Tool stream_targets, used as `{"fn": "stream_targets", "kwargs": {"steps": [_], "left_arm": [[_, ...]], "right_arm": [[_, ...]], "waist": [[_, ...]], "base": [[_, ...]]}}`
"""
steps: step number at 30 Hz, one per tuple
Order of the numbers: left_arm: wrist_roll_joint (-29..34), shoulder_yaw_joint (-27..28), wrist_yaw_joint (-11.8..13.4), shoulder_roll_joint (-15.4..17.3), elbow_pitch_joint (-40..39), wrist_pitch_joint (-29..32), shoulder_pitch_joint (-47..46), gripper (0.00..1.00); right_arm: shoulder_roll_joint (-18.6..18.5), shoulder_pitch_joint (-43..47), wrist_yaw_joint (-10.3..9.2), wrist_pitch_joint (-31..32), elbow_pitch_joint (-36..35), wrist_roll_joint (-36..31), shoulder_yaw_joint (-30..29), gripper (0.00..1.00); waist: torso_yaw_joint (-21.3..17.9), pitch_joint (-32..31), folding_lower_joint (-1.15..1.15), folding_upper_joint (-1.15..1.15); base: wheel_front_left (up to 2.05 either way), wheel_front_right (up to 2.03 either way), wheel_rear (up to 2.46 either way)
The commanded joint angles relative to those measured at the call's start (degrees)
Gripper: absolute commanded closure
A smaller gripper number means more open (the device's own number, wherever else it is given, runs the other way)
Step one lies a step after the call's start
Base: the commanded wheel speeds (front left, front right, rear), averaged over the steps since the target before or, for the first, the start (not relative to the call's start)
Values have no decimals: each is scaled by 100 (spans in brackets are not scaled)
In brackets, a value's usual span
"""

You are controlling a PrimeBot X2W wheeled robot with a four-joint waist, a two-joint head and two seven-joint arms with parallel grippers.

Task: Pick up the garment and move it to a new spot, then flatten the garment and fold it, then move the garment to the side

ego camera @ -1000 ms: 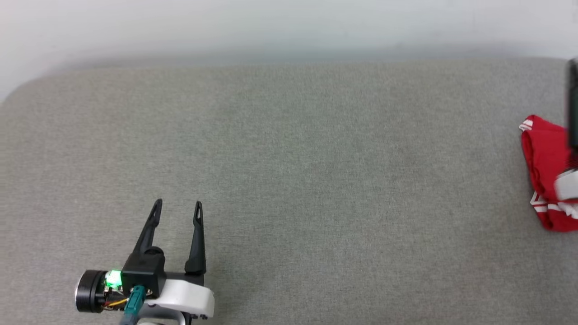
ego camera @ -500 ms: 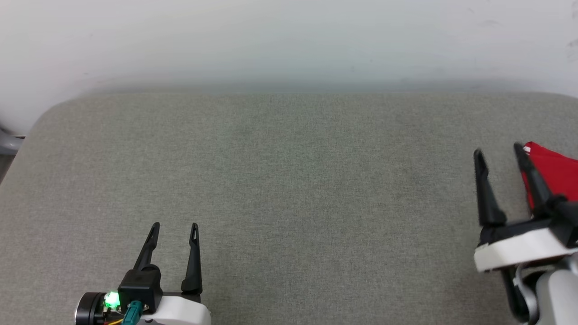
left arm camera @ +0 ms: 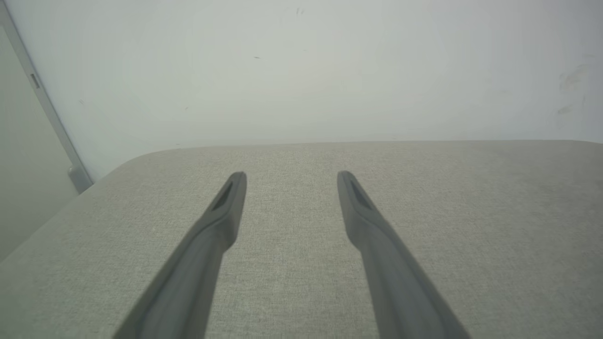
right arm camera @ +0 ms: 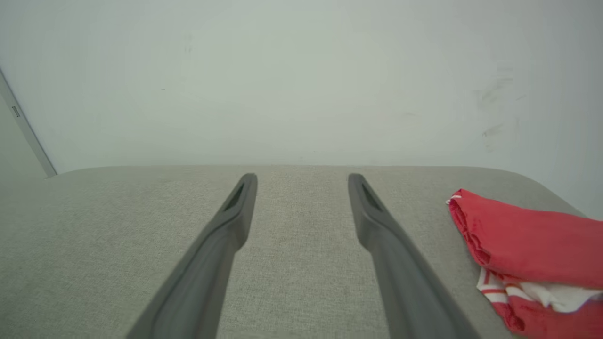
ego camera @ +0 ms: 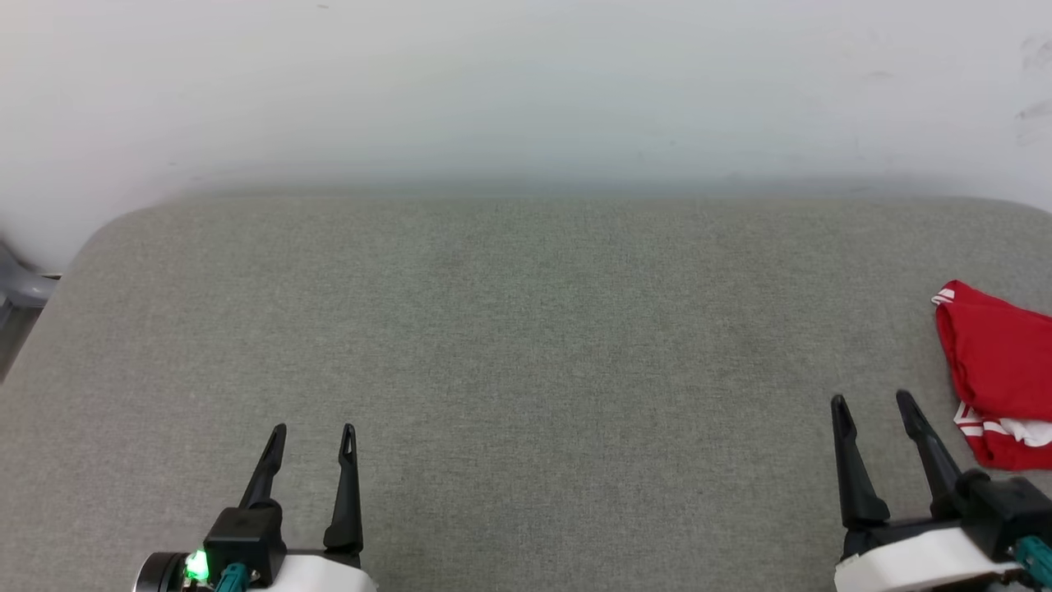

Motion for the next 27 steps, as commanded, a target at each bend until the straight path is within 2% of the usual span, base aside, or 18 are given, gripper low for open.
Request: {"fn": "stream_targets", "kwargs": {"steps": [1, 12, 26, 27], "left_arm": [[-28, 18, -30, 6, -15, -12, 61, 0], [-106, 96, -137, -47, -33, -12, 234, 0], [-53, 116, -196, -100, 65, -12, 248, 0], [-73, 104, -195, -85, 66, 1, 230, 100]], "right_arm": [[33, 81, -5, -22, -49, -24, -18, 0], [128, 570, -5, -22, -369, -89, -100, 0], [145, 656, -5, -23, -412, -46, -184, 0], [117, 581, 0, -10, -390, -38, -184, 100]], "waist": [[9, -18, 1, 0], [44, -140, 1, 0], [62, -176, 1, 0], [63, -176, 1, 0]], "base": [[0, 0, 0], [0, 0, 0], [0, 0, 0], [0, 0, 0]]}}
